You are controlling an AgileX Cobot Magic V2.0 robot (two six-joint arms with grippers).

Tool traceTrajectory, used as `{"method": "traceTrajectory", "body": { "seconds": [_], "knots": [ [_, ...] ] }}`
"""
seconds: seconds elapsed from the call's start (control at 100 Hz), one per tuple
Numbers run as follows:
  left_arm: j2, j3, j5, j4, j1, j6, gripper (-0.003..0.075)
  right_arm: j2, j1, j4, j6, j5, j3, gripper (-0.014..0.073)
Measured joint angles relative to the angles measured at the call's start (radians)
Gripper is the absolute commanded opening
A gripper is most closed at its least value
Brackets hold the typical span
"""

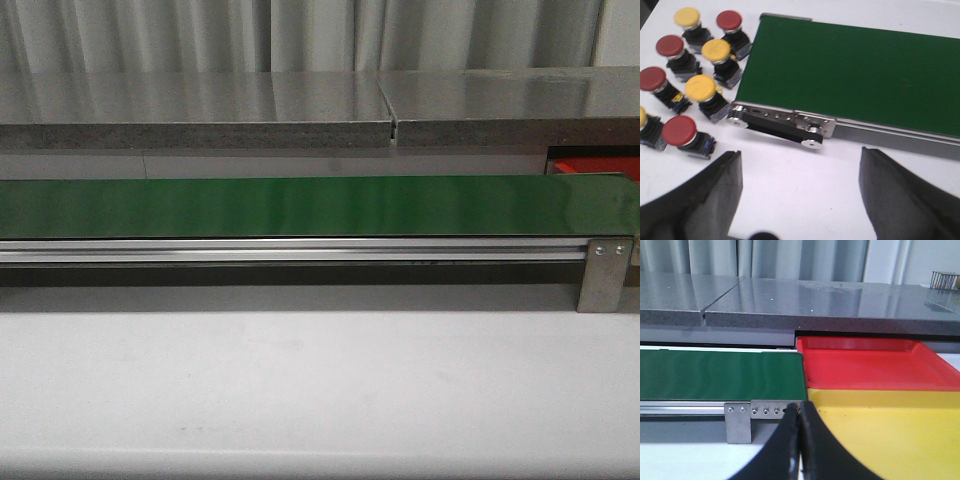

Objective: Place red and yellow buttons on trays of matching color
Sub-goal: 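Reach the left gripper down to the pile and grasp a red button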

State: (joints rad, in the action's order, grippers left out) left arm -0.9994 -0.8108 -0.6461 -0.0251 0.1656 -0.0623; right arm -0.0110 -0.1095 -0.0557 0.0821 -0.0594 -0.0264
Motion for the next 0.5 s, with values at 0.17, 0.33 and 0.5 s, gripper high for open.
{"method": "traceTrajectory", "body": {
  "seconds": [0.17, 0.33, 0.5],
  "knots": [
    [-0.065, -0.042, -0.082, -0.049, 0.126, 0.0, 0.0492, 0.0, 0.0, 0.0, 0.0, 0.0, 0.0, -0.0074],
    [-0.132, -0.077, -0.163, -0.067, 0.223, 0.0, 0.0493, 0.0, 0.0, 0.0, 0.0, 0.0, 0.0, -0.0074],
    [-0.204, -0.11, -0.209, -0.091, 0.301, 0.0, 0.0492, 0.0, 0.0, 0.0, 0.0, 0.0, 0.0, -0.0074]
  ]
}}
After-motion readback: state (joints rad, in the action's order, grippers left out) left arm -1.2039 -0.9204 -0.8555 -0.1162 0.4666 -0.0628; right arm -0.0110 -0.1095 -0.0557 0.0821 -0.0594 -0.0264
